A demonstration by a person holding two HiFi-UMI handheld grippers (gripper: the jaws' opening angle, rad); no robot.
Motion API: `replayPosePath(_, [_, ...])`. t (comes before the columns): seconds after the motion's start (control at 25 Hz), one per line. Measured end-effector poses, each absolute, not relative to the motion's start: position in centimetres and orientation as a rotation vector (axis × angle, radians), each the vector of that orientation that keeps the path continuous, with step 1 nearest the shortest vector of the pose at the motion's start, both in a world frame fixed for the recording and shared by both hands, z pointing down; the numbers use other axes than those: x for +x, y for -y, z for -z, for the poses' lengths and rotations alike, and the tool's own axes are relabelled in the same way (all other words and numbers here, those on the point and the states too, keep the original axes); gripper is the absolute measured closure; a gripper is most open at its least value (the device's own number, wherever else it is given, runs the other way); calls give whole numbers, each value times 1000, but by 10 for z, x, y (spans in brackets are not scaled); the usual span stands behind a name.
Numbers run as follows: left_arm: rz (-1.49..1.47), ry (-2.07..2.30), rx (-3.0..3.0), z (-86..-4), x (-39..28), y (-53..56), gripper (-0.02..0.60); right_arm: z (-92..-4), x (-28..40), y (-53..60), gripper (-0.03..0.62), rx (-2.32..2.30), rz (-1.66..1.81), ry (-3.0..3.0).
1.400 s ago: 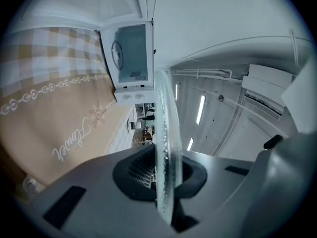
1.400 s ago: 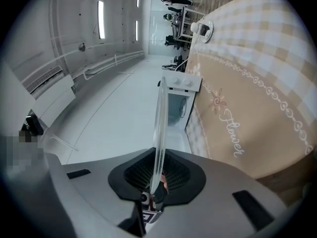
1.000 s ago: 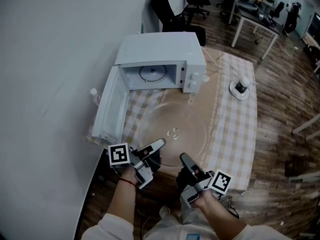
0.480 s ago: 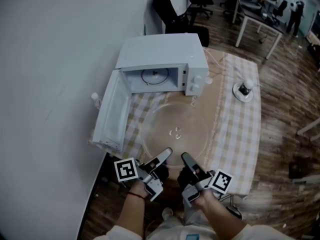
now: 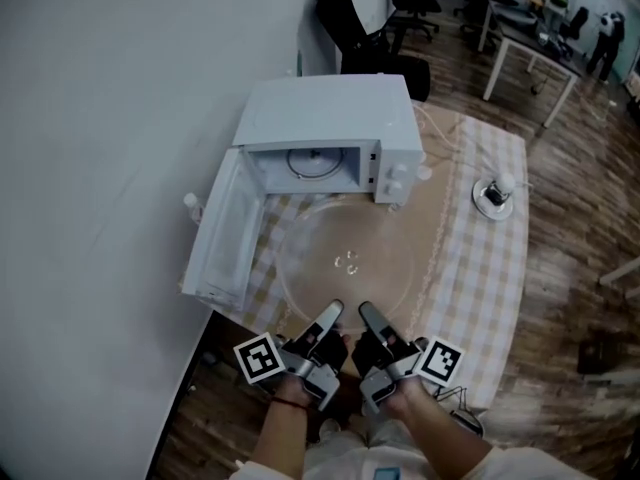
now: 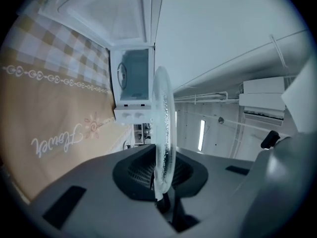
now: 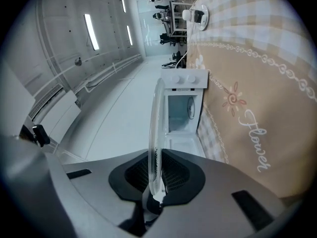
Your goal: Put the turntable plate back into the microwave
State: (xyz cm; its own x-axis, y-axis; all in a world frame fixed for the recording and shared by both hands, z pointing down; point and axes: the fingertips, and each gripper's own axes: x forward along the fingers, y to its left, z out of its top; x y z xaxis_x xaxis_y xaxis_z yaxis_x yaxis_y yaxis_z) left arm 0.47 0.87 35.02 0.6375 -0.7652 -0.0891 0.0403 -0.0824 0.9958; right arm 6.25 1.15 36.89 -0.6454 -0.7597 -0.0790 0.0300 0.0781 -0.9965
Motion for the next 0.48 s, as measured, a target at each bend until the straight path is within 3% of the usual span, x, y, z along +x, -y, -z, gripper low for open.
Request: replayPosePath(0.48, [775, 644, 1523, -365, -16, 42, 552, -389, 67, 23, 501, -746, 1729, -1889])
